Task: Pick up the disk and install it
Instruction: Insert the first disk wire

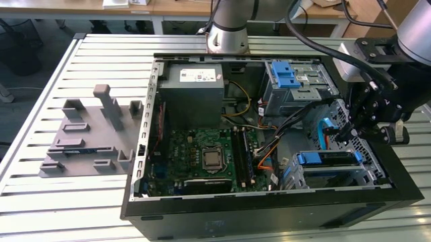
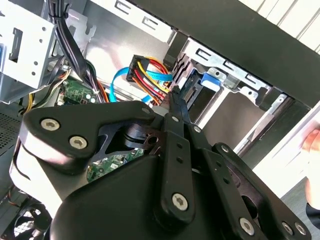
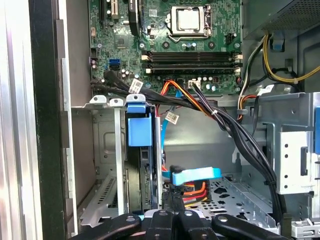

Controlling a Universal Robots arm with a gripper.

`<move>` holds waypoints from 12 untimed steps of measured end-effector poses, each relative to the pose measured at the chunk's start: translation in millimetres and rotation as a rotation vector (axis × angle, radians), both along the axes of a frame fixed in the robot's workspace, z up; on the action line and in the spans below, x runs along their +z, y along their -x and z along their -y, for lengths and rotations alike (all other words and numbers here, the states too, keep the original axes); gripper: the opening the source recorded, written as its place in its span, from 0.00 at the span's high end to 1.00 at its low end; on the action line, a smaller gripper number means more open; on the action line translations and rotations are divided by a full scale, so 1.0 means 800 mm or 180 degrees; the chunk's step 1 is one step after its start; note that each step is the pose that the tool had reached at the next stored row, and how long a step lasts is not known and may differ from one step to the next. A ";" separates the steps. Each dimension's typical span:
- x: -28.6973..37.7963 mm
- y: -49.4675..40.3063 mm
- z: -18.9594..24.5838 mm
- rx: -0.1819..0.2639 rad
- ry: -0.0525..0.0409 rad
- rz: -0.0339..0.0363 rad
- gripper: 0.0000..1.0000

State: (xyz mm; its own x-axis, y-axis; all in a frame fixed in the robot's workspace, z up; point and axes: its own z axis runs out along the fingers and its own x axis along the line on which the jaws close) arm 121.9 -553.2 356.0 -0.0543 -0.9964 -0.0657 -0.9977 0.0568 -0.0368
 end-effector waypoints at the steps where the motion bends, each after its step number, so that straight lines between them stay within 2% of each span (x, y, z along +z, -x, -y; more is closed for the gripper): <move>1: -0.0001 0.000 0.0000 0.0000 0.0000 0.0000 0.89; 12: -0.0001 0.001 -0.0002 0.0000 -0.0010 0.0008 0.89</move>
State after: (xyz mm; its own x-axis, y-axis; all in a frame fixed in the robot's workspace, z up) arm 121.0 -553.1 356.0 -0.0542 -0.9961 -0.0690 -0.9976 0.0569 -0.0392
